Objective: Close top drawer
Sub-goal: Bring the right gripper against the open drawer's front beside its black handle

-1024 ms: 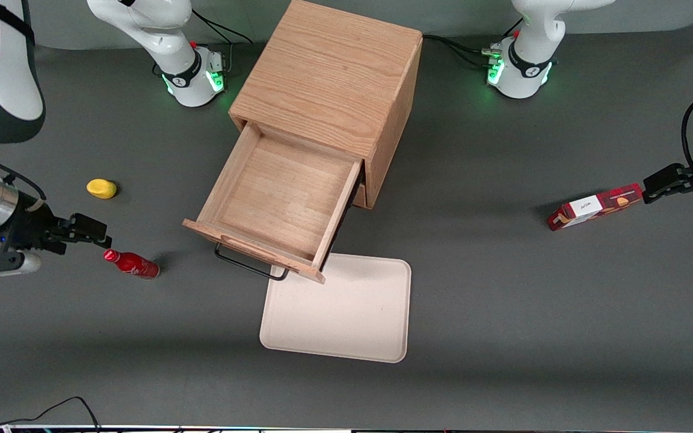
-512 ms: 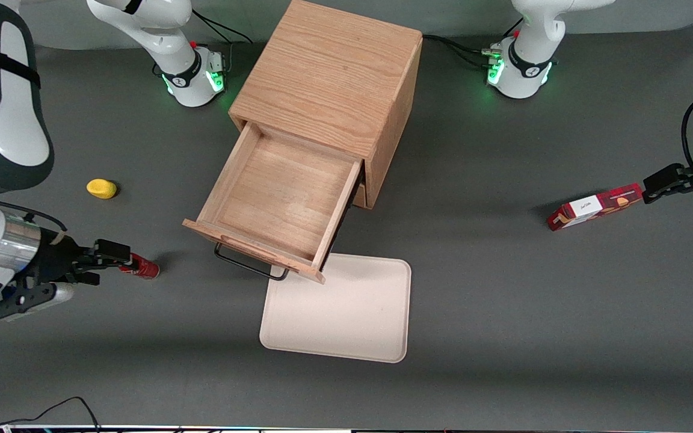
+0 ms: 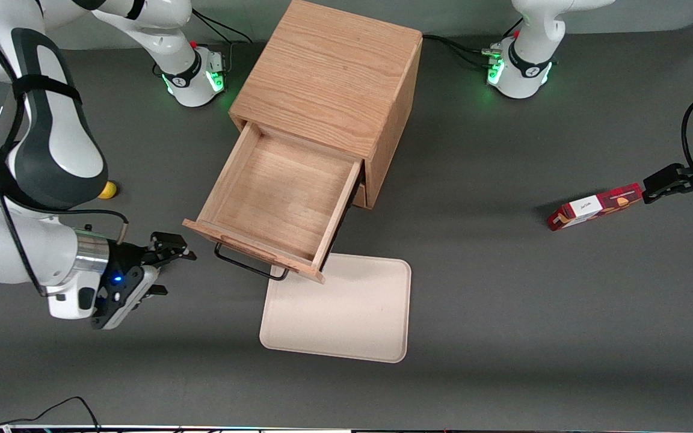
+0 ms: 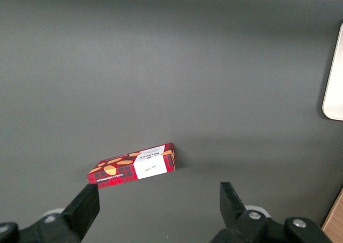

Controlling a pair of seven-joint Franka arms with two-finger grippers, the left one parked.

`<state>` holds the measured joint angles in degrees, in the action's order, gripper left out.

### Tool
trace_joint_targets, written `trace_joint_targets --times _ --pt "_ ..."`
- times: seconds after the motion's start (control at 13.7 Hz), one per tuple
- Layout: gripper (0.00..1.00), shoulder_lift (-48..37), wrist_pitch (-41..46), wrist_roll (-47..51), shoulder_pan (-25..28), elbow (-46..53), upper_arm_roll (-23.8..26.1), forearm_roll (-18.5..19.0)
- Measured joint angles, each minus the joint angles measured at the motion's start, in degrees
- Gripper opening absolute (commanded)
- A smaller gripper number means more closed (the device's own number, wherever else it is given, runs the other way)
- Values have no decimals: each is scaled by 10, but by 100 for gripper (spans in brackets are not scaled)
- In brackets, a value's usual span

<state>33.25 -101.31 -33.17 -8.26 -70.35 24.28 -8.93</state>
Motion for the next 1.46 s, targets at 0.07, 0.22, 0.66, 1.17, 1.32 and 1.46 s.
trace_joint_targets --times 0.07,0.22,0.66,1.17,1.32,1.46 --pt "100 8 0 -4 0 6 12 0" --pt "100 30 0 -4 2 24 31 0" --pt "100 78 1 -4 18 37 37 0" --pt "100 92 2 -4 26 37 37 44" --pt "100 96 2 -4 31 37 37 50" --pt "100 101 2 -4 34 37 37 53"
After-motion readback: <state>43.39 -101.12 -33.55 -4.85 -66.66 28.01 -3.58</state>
